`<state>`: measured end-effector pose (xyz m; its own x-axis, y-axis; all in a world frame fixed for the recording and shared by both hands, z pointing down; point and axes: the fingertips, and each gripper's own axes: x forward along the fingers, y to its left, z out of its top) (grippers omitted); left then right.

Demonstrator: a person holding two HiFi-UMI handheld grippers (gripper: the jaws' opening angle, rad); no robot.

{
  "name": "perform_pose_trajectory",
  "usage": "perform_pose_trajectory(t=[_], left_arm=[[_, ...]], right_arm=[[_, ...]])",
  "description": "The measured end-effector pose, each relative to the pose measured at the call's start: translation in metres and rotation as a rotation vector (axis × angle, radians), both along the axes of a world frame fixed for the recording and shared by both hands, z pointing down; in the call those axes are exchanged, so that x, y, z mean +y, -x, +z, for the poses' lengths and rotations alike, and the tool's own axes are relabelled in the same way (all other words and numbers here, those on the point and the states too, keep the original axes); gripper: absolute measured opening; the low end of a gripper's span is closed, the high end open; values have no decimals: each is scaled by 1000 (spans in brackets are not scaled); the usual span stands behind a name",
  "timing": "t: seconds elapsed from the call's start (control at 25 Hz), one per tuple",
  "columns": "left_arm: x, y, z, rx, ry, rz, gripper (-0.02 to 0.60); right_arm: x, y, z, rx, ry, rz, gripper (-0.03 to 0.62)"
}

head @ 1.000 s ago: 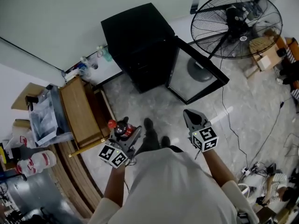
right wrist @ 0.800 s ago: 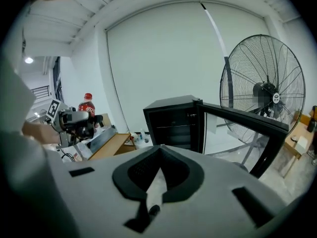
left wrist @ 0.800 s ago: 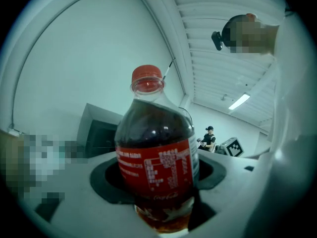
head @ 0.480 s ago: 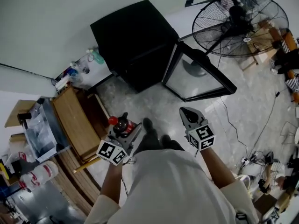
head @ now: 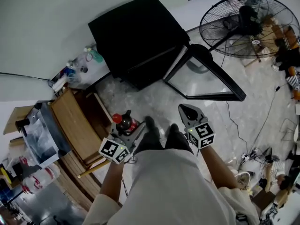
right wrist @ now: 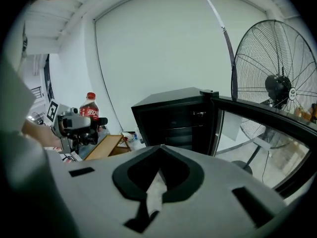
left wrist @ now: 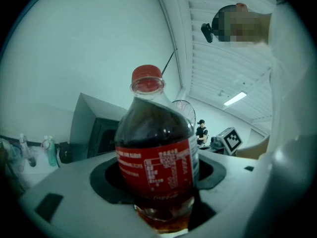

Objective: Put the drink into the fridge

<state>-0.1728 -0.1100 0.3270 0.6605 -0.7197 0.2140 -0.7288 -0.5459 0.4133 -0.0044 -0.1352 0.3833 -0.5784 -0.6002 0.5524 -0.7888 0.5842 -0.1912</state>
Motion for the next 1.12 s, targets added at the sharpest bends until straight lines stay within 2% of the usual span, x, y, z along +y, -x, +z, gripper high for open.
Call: perform_pose_trajectory(t=[0.36, 0.56, 0.84, 1.12], left_arm=[[-15, -5, 29, -5, 17, -90, 305], [-27, -27, 39, -11, 28, -169, 305], [-36, -49, 81, 3, 0, -247, 304], [-50, -60, 137, 5, -13, -275, 305]], right_arm=[[-40, 4, 18, 19, 4, -109, -5], [-60, -8, 35, 11, 12, -194, -5], [-78, -17, 84, -11, 5, -262, -5], [-91, -13, 139, -40, -24, -293, -5]])
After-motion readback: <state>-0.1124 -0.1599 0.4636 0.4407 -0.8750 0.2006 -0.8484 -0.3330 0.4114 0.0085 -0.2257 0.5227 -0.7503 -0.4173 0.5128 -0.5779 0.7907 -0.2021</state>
